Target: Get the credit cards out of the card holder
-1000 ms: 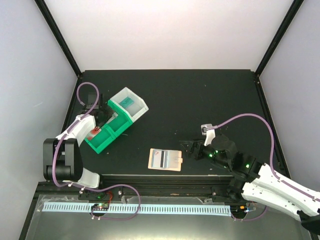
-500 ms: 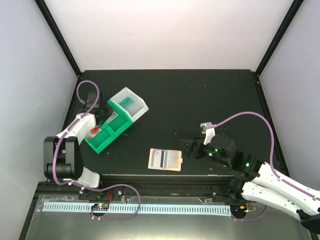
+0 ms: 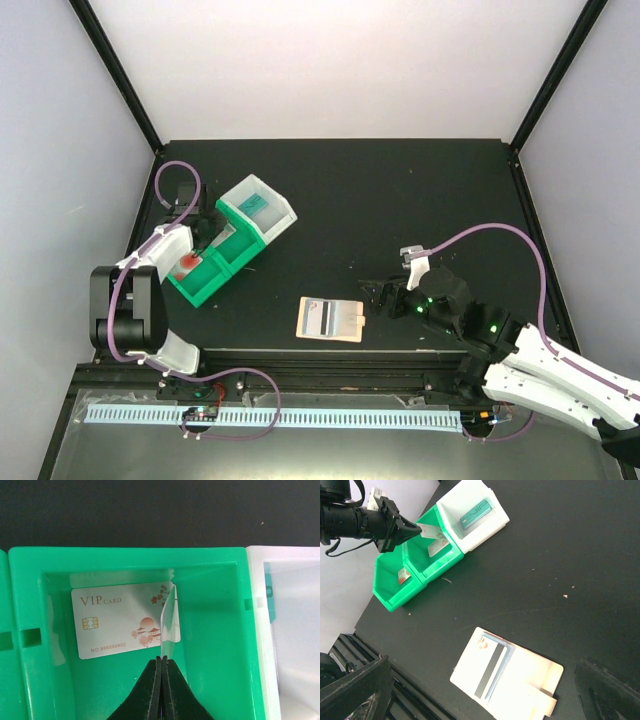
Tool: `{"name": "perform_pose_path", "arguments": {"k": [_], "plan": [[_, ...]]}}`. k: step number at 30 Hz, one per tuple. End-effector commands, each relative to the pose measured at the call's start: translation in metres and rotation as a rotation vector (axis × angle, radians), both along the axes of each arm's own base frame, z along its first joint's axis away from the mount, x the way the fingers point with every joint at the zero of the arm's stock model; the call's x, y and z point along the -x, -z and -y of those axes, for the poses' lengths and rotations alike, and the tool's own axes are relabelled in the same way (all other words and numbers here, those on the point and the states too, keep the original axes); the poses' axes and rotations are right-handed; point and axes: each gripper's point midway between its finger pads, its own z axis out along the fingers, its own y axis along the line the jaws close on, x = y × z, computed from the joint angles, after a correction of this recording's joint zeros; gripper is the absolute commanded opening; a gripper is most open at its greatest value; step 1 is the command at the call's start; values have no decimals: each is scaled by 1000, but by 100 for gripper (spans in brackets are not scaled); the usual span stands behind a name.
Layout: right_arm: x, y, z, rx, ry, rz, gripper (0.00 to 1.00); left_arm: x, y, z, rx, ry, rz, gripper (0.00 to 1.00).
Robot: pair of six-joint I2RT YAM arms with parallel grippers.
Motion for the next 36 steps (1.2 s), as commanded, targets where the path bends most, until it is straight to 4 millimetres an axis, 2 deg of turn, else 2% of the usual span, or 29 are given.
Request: {"name": "perform_pose_path", "arguments": {"k": [1,5,11,18,21,26,29,30,33,36], "plan": [[-4,-12,3,1,19,39,100,-14,-12,-11,-44,-16,34,2],[-4,-11,3,4,21,38,100,-13,-10,-11,-50,-16,25,3],[-4,-11,4,7,22,32,100,-11,-11,-12,-53,-16,22,9],[-1,-10,8,1,33,13,100,-10,-26,-11,-56,-10,53,18],[2,-12,9,-17,27,9,100,-6,-38,-11,-59,-4,75,24],[7,-9,9,-31,14,-22,100,6,-66,-8,-67,26,128,42],[8,-3,10,-15,27,-57,100,16,-82,-3,-83,80,151,62],[9,0,10,-7,27,-70,100,22,-91,-2,-96,101,165,67],[11,7,7,20,6,-98,100,41,-102,0,-145,168,158,82],[14,11,3,20,-20,-104,100,62,-111,9,-160,260,156,91]]}}
